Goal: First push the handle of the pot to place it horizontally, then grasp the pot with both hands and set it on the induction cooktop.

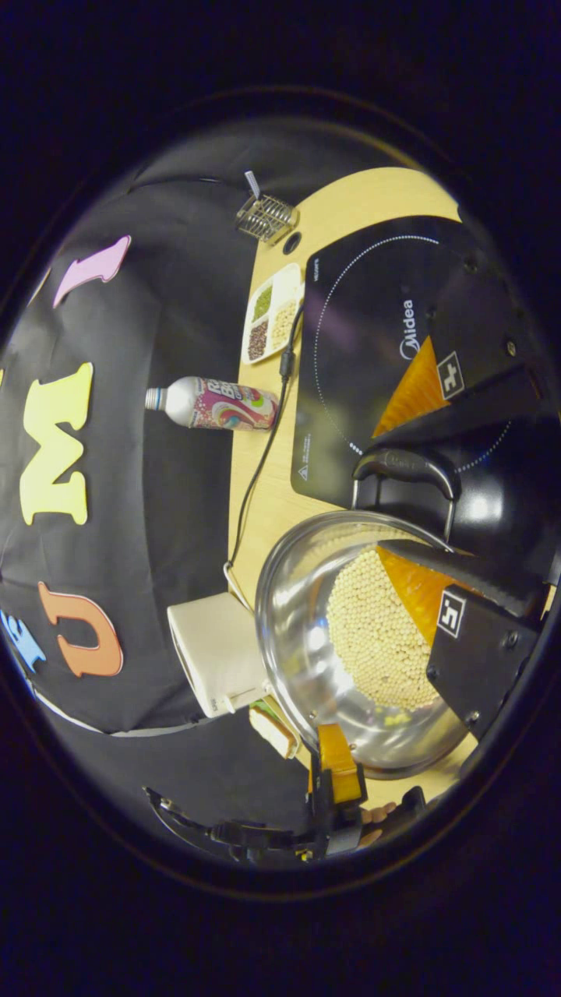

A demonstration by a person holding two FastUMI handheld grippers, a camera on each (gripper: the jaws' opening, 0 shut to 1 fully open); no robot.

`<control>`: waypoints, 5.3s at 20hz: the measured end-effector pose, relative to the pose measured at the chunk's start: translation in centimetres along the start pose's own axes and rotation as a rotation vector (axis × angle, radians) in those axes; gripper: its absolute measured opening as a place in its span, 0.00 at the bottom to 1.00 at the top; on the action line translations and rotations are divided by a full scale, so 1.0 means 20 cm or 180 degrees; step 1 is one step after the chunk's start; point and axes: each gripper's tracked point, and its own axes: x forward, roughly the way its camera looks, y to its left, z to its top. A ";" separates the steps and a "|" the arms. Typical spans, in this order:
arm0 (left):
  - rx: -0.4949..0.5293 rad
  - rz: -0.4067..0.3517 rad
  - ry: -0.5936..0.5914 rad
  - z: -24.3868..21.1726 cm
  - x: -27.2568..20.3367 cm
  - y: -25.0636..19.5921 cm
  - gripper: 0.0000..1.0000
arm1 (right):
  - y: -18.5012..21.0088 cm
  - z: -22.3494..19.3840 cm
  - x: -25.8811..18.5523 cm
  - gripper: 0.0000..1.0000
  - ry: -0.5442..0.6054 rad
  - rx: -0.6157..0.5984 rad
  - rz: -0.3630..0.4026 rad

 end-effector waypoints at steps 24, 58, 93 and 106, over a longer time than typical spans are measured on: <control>-0.0143 -0.0042 0.0223 -0.08 -0.21 0.01 0.55 | 0.03 -0.10 -0.09 0.63 0.0186 0.0042 0.0084; -0.0092 -0.0440 -0.0019 0.53 -0.71 -0.63 0.51 | -0.62 0.42 -0.71 0.51 -0.0027 0.0138 -0.0115; -0.0027 -0.0734 -0.0003 0.33 -0.26 -1.30 0.60 | -1.32 0.05 -0.41 0.66 0.0163 0.0516 -0.0325; -0.0054 -0.0380 -0.0607 0.36 -0.64 -1.14 0.96 | -1.28 0.17 -0.72 0.79 -0.0724 0.0406 -0.0438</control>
